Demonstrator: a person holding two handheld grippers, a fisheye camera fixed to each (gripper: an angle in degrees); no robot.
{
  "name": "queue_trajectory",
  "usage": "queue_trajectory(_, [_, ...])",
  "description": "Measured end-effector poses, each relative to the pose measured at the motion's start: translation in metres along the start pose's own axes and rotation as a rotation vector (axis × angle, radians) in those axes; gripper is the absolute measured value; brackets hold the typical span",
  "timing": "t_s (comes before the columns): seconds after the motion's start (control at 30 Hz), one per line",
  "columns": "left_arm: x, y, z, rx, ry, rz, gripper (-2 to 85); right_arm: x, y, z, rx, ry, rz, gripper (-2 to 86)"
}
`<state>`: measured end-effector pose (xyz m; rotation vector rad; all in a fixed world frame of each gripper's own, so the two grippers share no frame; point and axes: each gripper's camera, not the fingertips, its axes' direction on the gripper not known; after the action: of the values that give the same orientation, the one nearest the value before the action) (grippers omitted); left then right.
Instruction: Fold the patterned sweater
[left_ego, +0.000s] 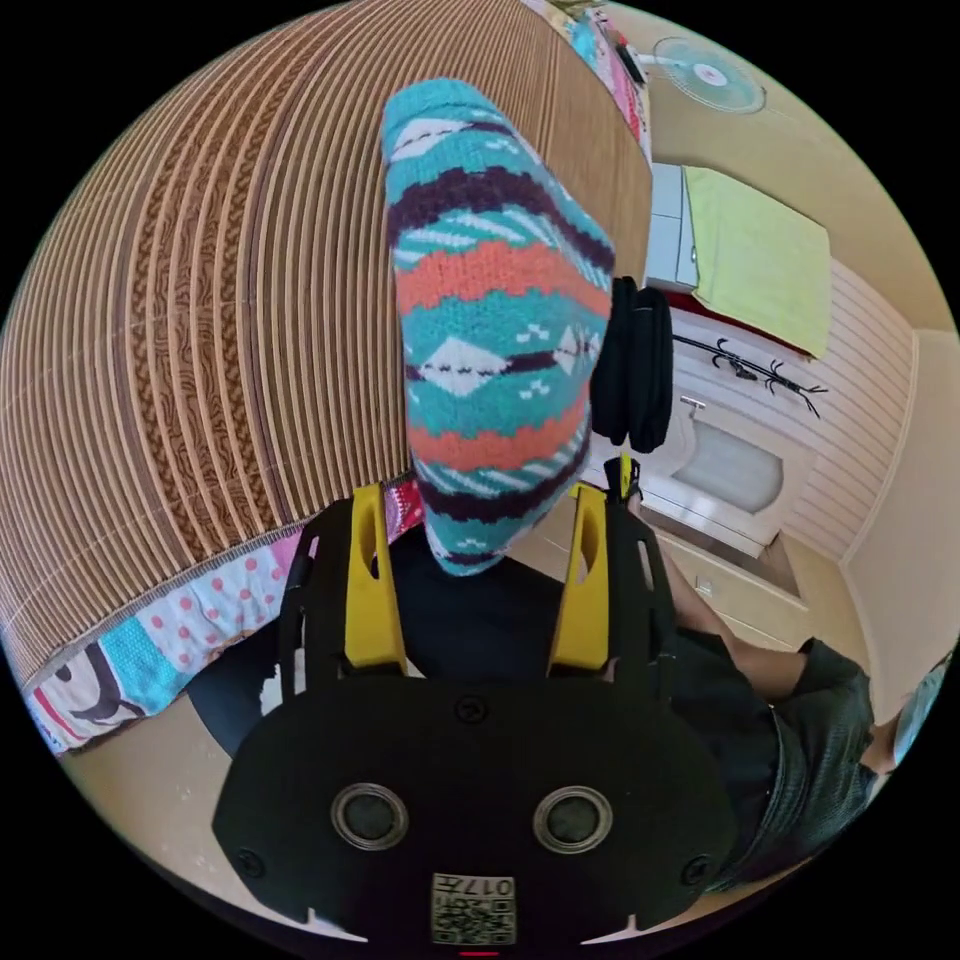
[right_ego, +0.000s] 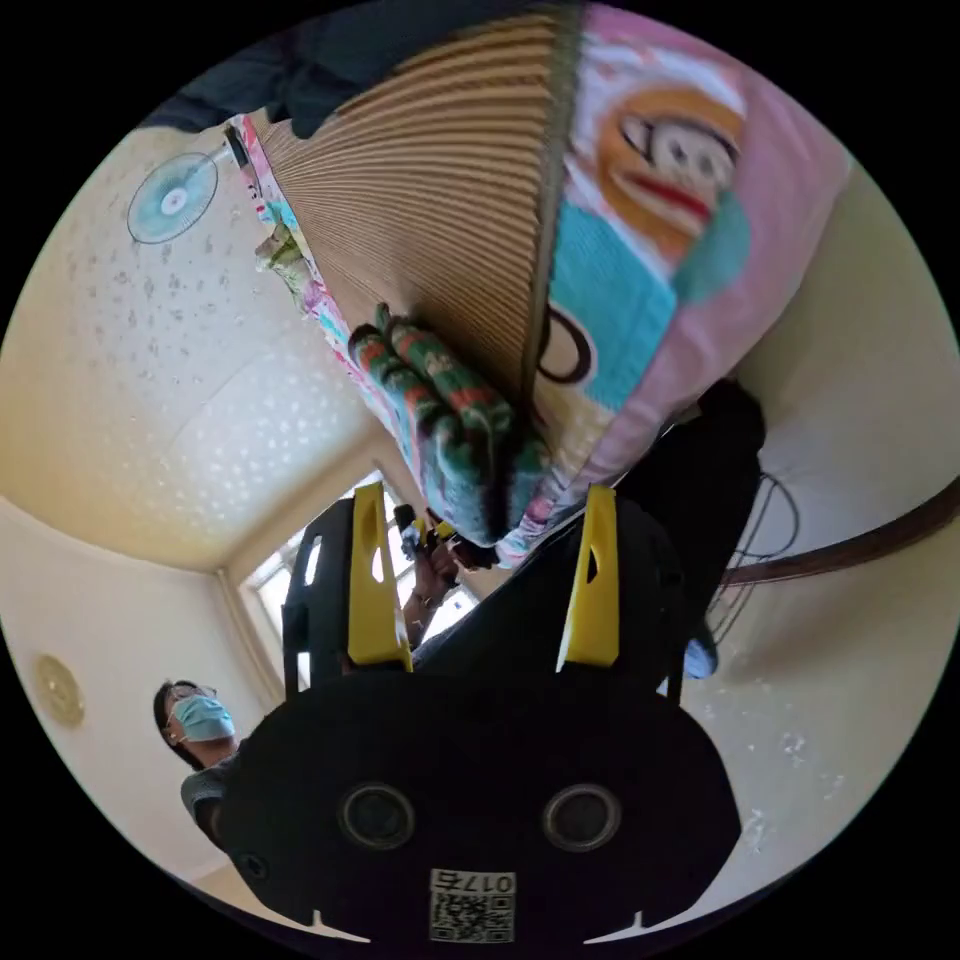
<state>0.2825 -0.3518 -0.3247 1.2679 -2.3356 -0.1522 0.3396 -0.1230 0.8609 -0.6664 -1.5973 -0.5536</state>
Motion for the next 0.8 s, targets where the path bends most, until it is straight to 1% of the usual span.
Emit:
queue_trajectory(0.03, [-0.008,-0.011,0.012,-0.036,-0.01,-0.017,23.6,0.02,0.008,0.012,-0.027,-0.076,-0.003,26.8])
queue_trajectory(0.07, [-0.011,-0.021,0.027,-0.085,0.019,-0.011,20.9,0.033,0.014,0.024,-0.062,-0.128,-0.02,27.5])
queue_trajectory(0.13, [-0.011,-0.032,0.048,-0.151,0.08,-0.009,18.6,0.043,0.02,0.045,-0.132,-0.122,-0.062,28.2])
queue_trajectory(0.17, [-0.008,-0.036,0.056,-0.181,0.071,-0.001,17.1,0.045,0.022,0.058,-0.185,-0.095,-0.092,28.7])
queue_trajectory(0.23, [-0.001,-0.04,0.07,-0.259,0.104,0.024,14.3,0.046,0.021,0.071,-0.214,-0.087,-0.137,29.5])
queue_trajectory(0.3, [0.011,-0.038,0.084,-0.315,0.141,0.051,12.0,0.048,0.014,0.076,-0.18,-0.133,-0.164,29.9])
queue_trajectory(0.4, [0.031,-0.031,0.101,-0.348,0.193,0.068,10.3,0.056,-0.008,0.079,-0.106,-0.259,-0.125,29.2])
queue_trajectory(0.43, [0.036,-0.03,0.106,-0.353,0.195,0.072,10.2,0.056,-0.017,0.083,-0.102,-0.358,-0.134,27.4])
queue_trajectory(0.5, [0.043,-0.029,0.102,-0.326,0.156,0.091,10.8,0.058,-0.025,0.087,-0.125,-0.338,-0.085,24.1])
queue_trajectory(0.53, [0.044,-0.027,0.093,-0.285,0.135,0.099,12.5,0.059,-0.027,0.086,-0.129,-0.331,-0.061,22.0])
queue_trajectory(0.6, [0.038,-0.022,0.079,-0.217,0.211,0.096,17.3,0.06,-0.026,0.084,-0.132,-0.351,-0.043,19.7])
queue_trajectory(0.63, [0.027,-0.017,0.068,-0.157,0.286,0.039,21.7,0.061,-0.024,0.081,-0.13,-0.364,-0.037,18.6])
queue_trajectory(0.7, [0.008,-0.006,0.048,-0.038,0.34,-0.052,23.9,0.063,-0.02,0.078,-0.128,-0.385,-0.023,17.5])
queue_trajectory(0.77, [-0.019,0.007,0.022,0.124,0.381,-0.179,25.8,0.064,-0.014,0.074,-0.136,-0.402,-0.015,16.1])
queue_trajectory(0.8, [-0.027,0.008,0.018,0.153,0.401,-0.212,26.3,0.064,-0.013,0.073,-0.14,-0.405,-0.021,15.8])
